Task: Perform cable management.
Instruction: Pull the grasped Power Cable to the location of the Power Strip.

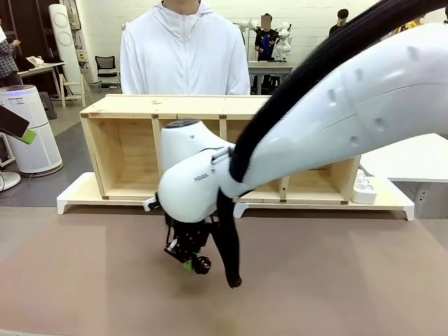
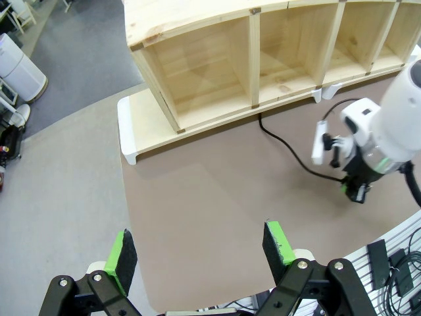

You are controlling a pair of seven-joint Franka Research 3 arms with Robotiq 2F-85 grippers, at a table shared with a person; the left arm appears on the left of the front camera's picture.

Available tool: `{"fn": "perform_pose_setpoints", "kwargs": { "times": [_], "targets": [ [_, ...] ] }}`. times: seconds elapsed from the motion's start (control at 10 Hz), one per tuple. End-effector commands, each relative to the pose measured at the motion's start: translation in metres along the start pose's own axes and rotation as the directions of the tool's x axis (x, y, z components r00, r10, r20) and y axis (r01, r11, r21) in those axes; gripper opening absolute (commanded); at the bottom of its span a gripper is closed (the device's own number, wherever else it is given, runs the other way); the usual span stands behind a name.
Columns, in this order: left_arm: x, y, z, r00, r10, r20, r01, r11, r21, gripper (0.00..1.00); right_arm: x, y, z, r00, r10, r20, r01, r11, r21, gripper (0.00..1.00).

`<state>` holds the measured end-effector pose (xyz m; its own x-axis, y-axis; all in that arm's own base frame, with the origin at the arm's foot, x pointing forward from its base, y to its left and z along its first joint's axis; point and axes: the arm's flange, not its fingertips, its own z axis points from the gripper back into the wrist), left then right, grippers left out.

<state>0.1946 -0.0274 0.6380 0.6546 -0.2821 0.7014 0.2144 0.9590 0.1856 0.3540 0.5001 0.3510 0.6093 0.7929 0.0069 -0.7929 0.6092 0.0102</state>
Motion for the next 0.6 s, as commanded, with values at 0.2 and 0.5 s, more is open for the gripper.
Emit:
{"fn": "perform_pose_setpoints", "kwargs": {
  "times": [0.2, 0.5],
  "targets": [
    [0.002, 0.000, -0.001, 1.000, 0.000, 0.010, 0.000, 1.000, 0.004, 1.00, -0.087, -0.009, 0.019, 0.977, -0.195, 0.088, 0.196, 0.981, 0.003, 0.17],
    [0.002, 0.000, -0.001, 1.000, 0.000, 0.010, 0.000, 1.000, 0.004, 1.00, -0.141, -0.016, 0.032, 0.943, -0.317, 0.104, 0.320, 0.947, -0.013, 0.17]
  ]
}}
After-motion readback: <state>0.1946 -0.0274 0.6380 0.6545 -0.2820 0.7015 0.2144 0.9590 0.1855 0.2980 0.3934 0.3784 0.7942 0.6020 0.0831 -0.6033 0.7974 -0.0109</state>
